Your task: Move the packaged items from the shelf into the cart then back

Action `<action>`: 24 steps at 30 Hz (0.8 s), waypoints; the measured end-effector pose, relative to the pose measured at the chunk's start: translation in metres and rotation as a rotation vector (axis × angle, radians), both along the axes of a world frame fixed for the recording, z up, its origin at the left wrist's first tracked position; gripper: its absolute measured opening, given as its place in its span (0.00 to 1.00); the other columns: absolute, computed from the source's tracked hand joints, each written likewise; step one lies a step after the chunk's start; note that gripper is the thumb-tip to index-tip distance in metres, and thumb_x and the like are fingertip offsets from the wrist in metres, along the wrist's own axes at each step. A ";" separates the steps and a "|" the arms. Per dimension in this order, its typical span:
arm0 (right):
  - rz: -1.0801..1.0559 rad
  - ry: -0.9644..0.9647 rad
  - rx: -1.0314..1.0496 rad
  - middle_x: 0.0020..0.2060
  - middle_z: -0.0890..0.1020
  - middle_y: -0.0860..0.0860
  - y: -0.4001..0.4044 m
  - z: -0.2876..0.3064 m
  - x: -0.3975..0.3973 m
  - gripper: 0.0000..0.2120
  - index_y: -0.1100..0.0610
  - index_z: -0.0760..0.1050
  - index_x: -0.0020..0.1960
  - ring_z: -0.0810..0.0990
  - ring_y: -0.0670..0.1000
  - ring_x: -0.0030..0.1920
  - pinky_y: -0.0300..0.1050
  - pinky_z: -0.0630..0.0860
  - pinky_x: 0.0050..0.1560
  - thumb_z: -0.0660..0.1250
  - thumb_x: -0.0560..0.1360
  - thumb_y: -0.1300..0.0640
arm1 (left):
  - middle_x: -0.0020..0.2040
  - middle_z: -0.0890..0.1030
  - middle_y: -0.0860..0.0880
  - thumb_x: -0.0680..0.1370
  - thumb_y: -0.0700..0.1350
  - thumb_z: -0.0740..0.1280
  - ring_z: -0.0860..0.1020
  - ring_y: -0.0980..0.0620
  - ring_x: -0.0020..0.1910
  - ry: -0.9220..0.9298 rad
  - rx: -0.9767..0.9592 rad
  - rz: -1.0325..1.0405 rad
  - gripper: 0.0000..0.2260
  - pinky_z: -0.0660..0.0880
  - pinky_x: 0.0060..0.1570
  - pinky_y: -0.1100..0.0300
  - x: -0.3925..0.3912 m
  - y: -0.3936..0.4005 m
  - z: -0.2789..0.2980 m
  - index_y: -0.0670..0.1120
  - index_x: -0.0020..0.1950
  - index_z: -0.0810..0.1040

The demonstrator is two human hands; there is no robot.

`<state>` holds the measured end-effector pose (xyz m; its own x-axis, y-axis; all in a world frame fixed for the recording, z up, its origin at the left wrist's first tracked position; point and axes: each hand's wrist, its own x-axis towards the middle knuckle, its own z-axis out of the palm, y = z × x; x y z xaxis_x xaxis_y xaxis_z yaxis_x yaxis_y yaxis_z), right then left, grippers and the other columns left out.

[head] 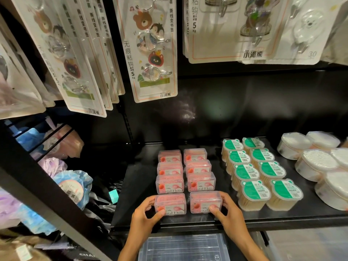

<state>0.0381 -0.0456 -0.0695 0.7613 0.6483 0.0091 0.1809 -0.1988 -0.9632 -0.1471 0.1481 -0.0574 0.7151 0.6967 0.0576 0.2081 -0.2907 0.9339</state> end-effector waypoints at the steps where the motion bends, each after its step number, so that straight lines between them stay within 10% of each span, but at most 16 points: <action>1: -0.003 0.001 0.002 0.54 0.81 0.42 0.000 0.000 0.000 0.19 0.48 0.72 0.60 0.78 0.42 0.57 0.32 0.73 0.56 0.71 0.73 0.62 | 0.51 0.82 0.63 0.72 0.39 0.73 0.79 0.62 0.54 0.003 0.002 0.003 0.16 0.74 0.61 0.56 0.000 0.000 0.000 0.52 0.57 0.77; 16: -0.016 0.010 -0.002 0.55 0.80 0.39 -0.002 0.004 -0.001 0.23 0.43 0.70 0.59 0.76 0.35 0.56 0.25 0.72 0.50 0.72 0.72 0.62 | 0.53 0.80 0.66 0.70 0.40 0.76 0.78 0.64 0.55 0.034 -0.026 0.047 0.22 0.72 0.59 0.64 0.000 0.000 -0.001 0.58 0.58 0.74; 24: -0.084 -0.028 -0.055 0.62 0.76 0.45 -0.008 0.006 -0.004 0.29 0.52 0.67 0.69 0.73 0.45 0.64 0.37 0.66 0.66 0.73 0.71 0.57 | 0.55 0.80 0.59 0.68 0.42 0.77 0.77 0.61 0.58 0.056 0.017 0.121 0.25 0.71 0.64 0.57 -0.001 -0.003 0.002 0.57 0.60 0.72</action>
